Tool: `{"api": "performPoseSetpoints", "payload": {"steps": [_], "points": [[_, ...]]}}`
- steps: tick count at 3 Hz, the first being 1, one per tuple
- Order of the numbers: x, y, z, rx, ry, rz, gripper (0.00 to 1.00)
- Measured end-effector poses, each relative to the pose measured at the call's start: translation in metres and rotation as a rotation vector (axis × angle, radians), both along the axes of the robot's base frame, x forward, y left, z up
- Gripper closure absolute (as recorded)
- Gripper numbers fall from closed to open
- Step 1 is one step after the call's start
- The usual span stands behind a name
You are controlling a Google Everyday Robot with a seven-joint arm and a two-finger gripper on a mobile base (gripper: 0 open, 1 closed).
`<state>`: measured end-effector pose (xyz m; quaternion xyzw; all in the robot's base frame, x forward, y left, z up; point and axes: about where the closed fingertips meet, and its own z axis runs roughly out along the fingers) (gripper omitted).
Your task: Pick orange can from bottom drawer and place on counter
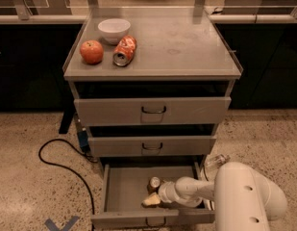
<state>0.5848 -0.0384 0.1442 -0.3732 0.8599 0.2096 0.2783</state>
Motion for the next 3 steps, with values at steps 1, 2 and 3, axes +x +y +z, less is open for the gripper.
{"api": "performPoseSetpoints", "payload": {"steps": [1, 2, 3], "points": [[0.0, 0.0, 0.0, 0.0, 0.0, 0.0, 0.42], [0.0, 0.0, 0.0, 0.0, 0.0, 0.0, 0.65], [0.0, 0.0001, 0.0, 0.0, 0.0, 0.0, 0.89]]}}
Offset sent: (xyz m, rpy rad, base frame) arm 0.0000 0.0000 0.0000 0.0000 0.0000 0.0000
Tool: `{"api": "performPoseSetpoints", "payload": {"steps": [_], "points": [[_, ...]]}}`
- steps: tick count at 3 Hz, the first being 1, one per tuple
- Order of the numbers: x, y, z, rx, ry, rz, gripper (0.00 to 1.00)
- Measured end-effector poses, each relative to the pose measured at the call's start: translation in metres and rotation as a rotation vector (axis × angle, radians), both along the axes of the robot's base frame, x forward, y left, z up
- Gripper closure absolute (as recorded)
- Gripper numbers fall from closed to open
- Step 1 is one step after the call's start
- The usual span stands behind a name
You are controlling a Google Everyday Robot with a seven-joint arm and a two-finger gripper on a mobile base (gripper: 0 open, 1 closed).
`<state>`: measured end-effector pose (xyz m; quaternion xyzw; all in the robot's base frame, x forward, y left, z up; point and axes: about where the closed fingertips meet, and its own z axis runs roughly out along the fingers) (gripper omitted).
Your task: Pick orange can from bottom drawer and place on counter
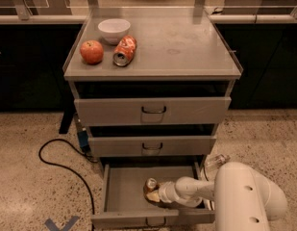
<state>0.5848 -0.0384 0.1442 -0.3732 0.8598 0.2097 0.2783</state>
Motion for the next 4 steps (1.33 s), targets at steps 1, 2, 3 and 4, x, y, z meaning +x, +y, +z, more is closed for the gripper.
{"api": "performPoseSetpoints", "payload": {"steps": [1, 2, 3, 4], "points": [[0.002, 0.001, 0.011, 0.006, 0.01, 0.039, 1.0], [0.012, 0.002, 0.057, -0.005, -0.008, 0.19, 1.0], [0.027, -0.006, 0.143, 0.003, -0.095, 0.309, 1.0], [0.035, -0.031, 0.237, 0.001, -0.195, 0.367, 1.0]]}}
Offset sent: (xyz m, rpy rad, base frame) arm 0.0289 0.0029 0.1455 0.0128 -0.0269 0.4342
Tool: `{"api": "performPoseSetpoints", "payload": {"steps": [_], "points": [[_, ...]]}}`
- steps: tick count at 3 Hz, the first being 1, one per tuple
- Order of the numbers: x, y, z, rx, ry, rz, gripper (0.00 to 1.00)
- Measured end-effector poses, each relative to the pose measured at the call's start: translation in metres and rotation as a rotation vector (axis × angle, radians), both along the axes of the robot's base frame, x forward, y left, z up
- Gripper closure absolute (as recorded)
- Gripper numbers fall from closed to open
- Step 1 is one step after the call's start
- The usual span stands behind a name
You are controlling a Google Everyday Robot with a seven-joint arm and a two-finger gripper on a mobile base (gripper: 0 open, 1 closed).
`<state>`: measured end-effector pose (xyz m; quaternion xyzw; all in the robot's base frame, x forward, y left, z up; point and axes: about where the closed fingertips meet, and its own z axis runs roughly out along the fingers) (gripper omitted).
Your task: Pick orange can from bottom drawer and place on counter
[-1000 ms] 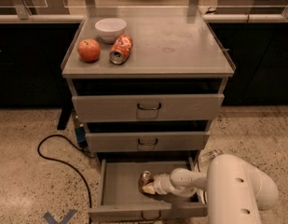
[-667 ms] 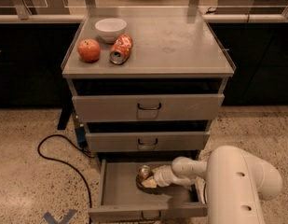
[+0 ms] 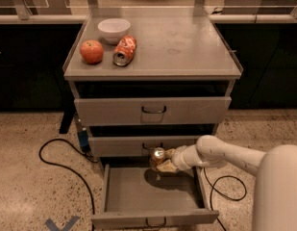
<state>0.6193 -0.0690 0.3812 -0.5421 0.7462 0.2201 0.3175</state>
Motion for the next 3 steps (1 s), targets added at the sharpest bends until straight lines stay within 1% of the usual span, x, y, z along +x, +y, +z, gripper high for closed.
{"api": "performPoseSetpoints", "payload": {"steps": [1, 2, 3], "points": [[-0.008, -0.044, 0.097, -0.008, -0.103, 0.033, 1.0], [-0.008, -0.044, 0.097, -0.007, -0.102, 0.033, 1.0], [-0.018, -0.052, 0.113, 0.002, -0.078, 0.037, 1.0]]}}
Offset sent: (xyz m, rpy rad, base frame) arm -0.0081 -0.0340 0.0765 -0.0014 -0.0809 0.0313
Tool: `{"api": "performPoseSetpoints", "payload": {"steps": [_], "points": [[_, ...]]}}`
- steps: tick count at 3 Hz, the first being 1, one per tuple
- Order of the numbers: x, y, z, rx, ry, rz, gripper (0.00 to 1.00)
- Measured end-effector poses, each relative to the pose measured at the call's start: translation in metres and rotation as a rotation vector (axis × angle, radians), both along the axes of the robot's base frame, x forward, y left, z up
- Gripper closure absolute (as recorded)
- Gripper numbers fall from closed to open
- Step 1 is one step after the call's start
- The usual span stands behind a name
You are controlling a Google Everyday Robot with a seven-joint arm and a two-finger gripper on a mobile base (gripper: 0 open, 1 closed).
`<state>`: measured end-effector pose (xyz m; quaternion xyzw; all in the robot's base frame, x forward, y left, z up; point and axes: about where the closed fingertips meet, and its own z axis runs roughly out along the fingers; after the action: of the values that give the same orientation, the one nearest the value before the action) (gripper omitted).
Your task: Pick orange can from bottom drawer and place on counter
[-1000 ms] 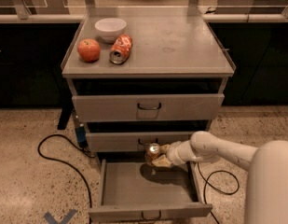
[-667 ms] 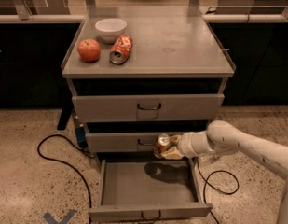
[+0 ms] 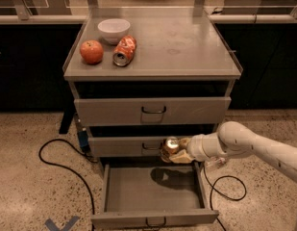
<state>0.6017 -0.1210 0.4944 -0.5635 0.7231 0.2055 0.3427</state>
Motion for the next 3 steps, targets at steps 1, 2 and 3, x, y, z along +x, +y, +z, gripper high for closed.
{"api": "performPoseSetpoints", "payload": {"steps": [1, 2, 3], "points": [[-0.033, -0.036, 0.044, -0.018, 0.051, -0.03, 1.0], [-0.056, -0.077, 0.127, -0.066, 0.0, -0.091, 1.0], [-0.053, -0.077, 0.156, -0.089, -0.046, -0.09, 1.0]]}}
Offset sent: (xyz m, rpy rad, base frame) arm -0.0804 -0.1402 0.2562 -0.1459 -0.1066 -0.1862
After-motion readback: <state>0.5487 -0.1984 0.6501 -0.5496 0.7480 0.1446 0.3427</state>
